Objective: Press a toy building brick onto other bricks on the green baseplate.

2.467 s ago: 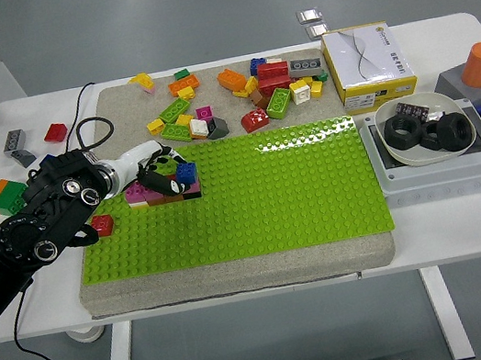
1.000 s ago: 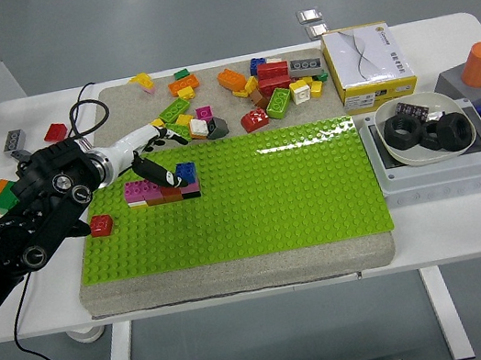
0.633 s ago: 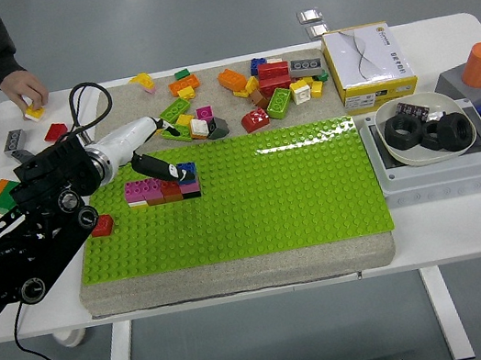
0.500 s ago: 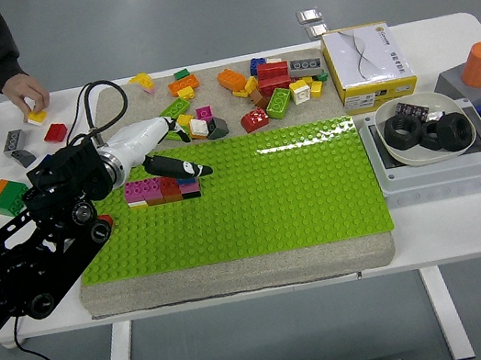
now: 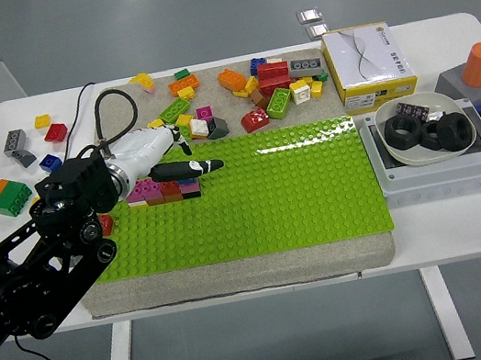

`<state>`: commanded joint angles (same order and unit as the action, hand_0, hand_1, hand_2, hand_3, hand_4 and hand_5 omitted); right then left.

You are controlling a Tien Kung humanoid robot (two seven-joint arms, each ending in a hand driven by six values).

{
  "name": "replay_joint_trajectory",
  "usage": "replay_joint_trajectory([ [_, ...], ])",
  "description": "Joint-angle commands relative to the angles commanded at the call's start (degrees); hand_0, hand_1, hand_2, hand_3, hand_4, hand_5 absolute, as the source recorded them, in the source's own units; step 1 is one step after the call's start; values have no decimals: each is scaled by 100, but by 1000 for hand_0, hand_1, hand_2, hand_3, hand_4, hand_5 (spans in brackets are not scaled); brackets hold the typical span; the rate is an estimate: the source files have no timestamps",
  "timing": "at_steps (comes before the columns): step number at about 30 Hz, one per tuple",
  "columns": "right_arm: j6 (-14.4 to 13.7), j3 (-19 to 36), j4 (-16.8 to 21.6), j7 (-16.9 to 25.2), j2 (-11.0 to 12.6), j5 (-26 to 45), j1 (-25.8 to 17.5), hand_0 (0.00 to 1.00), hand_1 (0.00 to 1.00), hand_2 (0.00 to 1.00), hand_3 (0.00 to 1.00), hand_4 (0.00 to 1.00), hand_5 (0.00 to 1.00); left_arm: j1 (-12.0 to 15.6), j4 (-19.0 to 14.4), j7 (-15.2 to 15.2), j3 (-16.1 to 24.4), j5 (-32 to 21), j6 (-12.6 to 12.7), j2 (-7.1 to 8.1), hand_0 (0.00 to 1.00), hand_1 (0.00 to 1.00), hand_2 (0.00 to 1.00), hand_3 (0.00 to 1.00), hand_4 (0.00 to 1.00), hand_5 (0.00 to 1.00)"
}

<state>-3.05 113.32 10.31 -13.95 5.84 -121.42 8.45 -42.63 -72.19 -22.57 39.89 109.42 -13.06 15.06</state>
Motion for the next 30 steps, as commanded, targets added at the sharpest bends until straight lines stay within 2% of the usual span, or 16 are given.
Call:
replay_joint_trajectory([
  [30,-23,-150,0,-8,-20,176,-3,519,571,702,815,900,986,135,138,15,-21,-37,-49,-58,998,989,979,650,998,985],
])
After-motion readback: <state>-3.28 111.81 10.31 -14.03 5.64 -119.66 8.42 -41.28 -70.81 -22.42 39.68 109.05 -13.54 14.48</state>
